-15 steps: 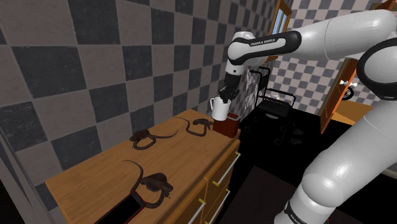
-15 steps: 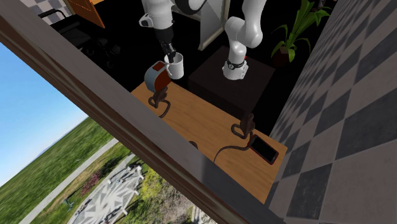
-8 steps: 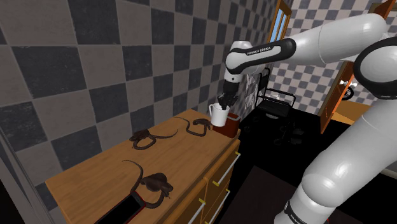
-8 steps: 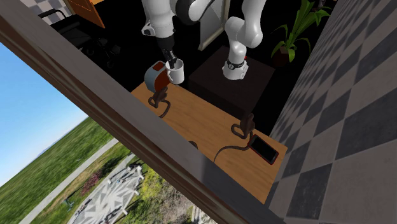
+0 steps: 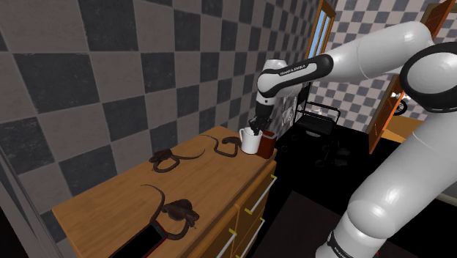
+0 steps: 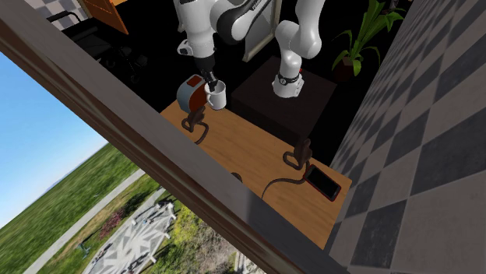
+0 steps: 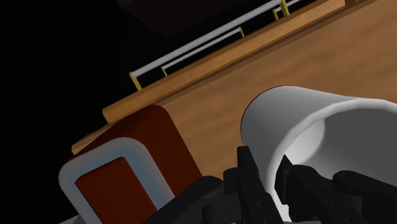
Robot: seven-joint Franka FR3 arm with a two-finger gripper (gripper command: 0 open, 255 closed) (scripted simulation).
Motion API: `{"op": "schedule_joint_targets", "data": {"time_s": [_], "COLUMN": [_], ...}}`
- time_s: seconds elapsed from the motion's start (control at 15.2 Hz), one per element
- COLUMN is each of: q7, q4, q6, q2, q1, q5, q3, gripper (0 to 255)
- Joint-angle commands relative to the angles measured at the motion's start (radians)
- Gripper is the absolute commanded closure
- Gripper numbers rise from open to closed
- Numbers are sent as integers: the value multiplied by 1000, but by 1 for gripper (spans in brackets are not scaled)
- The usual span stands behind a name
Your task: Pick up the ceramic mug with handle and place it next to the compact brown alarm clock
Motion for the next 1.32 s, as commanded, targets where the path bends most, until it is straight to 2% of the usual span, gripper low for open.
{"op": "schedule_joint_targets", "data": {"time_s": [0.0,0.86,1.25], "q7": [-3,-24,-24], "q4": [-20,-112,-112], "q6": [28,205,205], "q2": [8,94,94], "q1": [0,3,3], "q5": [2,21,21], "q3": [0,-3,-3], "gripper": [255,255,255]}}
